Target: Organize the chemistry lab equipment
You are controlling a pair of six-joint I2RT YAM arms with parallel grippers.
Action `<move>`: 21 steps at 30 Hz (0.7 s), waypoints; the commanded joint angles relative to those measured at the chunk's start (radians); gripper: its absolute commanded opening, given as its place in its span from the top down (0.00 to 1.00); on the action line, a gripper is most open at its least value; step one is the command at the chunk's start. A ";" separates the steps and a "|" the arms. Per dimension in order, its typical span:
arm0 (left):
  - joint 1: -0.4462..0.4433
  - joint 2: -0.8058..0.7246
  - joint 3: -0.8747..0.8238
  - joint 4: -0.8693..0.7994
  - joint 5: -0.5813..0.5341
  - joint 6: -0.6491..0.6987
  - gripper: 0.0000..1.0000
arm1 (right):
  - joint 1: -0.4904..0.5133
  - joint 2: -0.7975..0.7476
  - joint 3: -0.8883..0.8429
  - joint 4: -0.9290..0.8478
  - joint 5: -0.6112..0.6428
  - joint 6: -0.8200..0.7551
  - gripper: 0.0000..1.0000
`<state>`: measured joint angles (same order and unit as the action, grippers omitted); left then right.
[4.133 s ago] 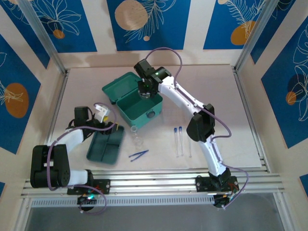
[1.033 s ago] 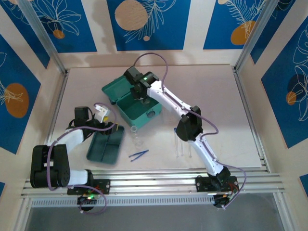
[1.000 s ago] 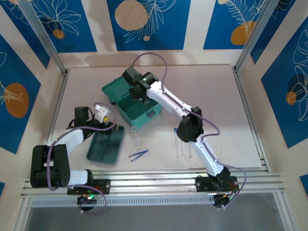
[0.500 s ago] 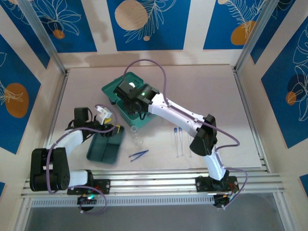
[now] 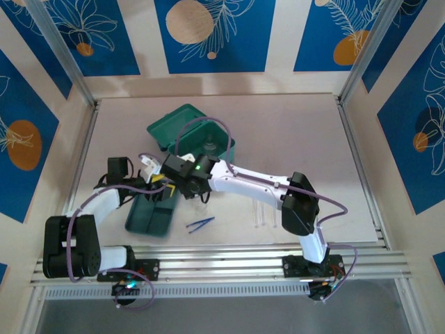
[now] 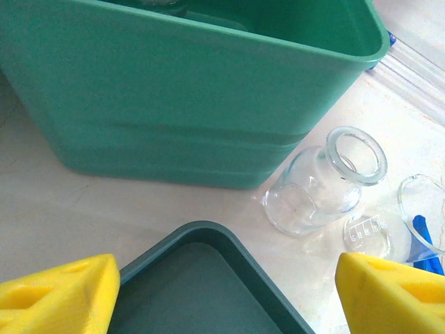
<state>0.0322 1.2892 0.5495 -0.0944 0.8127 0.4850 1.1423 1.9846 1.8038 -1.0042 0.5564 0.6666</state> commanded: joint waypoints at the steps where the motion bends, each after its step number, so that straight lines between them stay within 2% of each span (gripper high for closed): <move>1: -0.006 -0.015 -0.004 0.003 0.042 0.012 0.19 | 0.006 -0.022 -0.032 0.034 -0.027 0.074 0.55; 7: -0.002 -0.018 -0.016 0.036 0.039 -0.007 0.18 | -0.027 -0.017 -0.079 0.084 -0.042 0.077 0.42; 19: 0.033 -0.016 -0.039 0.139 0.052 -0.073 0.18 | -0.080 0.067 -0.053 0.145 -0.095 0.060 0.41; 21: 0.042 -0.016 -0.037 0.143 0.068 -0.078 0.21 | -0.079 0.082 -0.042 0.137 -0.095 0.059 0.41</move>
<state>0.0555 1.2892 0.5243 0.0196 0.8227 0.4198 1.0599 2.0380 1.7275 -0.8696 0.4881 0.7170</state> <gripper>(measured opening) 0.801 0.587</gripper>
